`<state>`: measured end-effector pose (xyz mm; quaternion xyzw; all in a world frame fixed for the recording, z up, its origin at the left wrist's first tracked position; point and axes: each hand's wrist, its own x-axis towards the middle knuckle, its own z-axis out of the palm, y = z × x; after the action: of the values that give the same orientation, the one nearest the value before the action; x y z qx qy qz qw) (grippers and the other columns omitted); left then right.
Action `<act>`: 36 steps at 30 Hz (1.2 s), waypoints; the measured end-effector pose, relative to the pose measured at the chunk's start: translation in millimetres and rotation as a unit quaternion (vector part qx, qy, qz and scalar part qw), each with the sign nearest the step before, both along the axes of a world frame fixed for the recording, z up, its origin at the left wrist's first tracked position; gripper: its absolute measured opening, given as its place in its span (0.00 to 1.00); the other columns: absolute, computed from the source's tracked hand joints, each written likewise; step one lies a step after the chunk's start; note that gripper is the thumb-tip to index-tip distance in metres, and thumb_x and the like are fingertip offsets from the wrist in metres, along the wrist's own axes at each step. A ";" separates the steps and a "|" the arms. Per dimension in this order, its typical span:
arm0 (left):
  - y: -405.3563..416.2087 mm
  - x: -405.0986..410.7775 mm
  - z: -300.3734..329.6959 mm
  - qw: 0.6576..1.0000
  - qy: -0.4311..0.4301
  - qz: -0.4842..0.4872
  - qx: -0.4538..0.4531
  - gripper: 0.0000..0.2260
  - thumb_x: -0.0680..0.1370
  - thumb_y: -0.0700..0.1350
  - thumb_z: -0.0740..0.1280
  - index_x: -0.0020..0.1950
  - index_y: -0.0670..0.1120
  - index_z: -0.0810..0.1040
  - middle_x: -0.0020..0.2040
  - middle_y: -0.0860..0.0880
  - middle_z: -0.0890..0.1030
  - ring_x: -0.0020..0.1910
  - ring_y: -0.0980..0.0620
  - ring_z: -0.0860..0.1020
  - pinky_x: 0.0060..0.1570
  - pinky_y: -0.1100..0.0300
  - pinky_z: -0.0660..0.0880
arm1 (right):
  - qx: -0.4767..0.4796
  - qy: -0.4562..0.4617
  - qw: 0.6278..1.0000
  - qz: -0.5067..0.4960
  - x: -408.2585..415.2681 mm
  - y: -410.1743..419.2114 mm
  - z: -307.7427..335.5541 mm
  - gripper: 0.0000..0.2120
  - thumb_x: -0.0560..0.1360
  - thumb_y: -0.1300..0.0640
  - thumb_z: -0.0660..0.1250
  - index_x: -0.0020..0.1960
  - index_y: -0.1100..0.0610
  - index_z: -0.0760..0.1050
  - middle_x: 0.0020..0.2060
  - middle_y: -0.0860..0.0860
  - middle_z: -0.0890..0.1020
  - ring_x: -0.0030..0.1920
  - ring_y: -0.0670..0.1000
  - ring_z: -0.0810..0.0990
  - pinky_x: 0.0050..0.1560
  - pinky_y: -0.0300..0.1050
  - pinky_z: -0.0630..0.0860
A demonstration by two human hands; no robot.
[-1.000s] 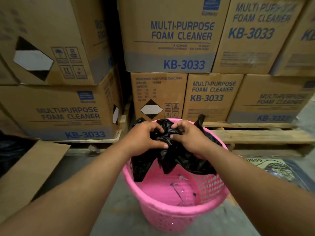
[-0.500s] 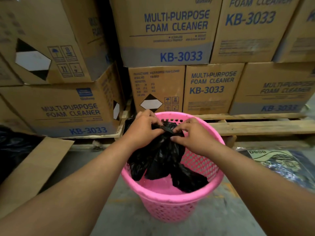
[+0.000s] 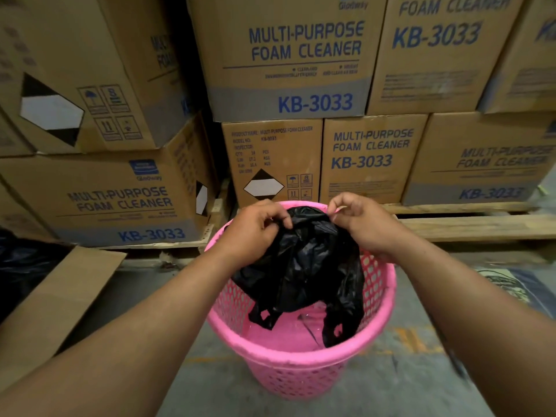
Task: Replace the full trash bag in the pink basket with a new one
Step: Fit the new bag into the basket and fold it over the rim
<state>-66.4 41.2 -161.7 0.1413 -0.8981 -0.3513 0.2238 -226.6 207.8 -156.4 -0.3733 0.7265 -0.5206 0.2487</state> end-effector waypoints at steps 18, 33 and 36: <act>7.7 -3.0 -13.8 0.989 -0.134 -0.022 -0.063 0.37 0.71 0.58 0.75 0.76 0.50 0.64 0.71 0.55 0.64 0.69 0.55 0.68 0.68 0.58 0.67 | 0.102 0.213 0.972 -0.017 -24.8 27.1 18.0 0.17 0.73 0.69 0.68 0.42 0.46 0.81 0.43 0.51 0.84 0.43 0.49 0.80 0.50 0.42 0.75; -19.4 -73.0 -5.2 0.965 -0.205 0.018 -0.162 0.49 0.71 0.44 0.78 0.81 0.50 0.48 0.76 0.53 0.53 0.66 0.42 0.73 0.63 0.47 0.74 | 0.223 0.304 0.926 -0.036 -54.6 5.5 13.0 0.27 0.71 0.71 0.59 0.67 0.56 0.76 0.66 0.56 0.74 0.67 0.58 0.72 0.68 0.42 0.66; -34.7 -81.1 -8.1 0.937 -0.262 0.033 -0.229 0.52 0.65 0.54 0.81 0.80 0.53 0.51 0.74 0.49 0.60 0.71 0.42 0.67 0.66 0.43 0.69 | 0.213 0.201 0.954 -0.064 -62.1 -3.2 6.8 0.14 0.76 0.63 0.61 0.57 0.57 0.82 0.58 0.56 0.82 0.60 0.56 0.78 0.61 0.45 0.72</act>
<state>-147.5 6.4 -169.8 0.2029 -0.9758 -0.0792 0.0181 -288.7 204.6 -149.6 -0.3615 0.8776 -0.2832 0.1379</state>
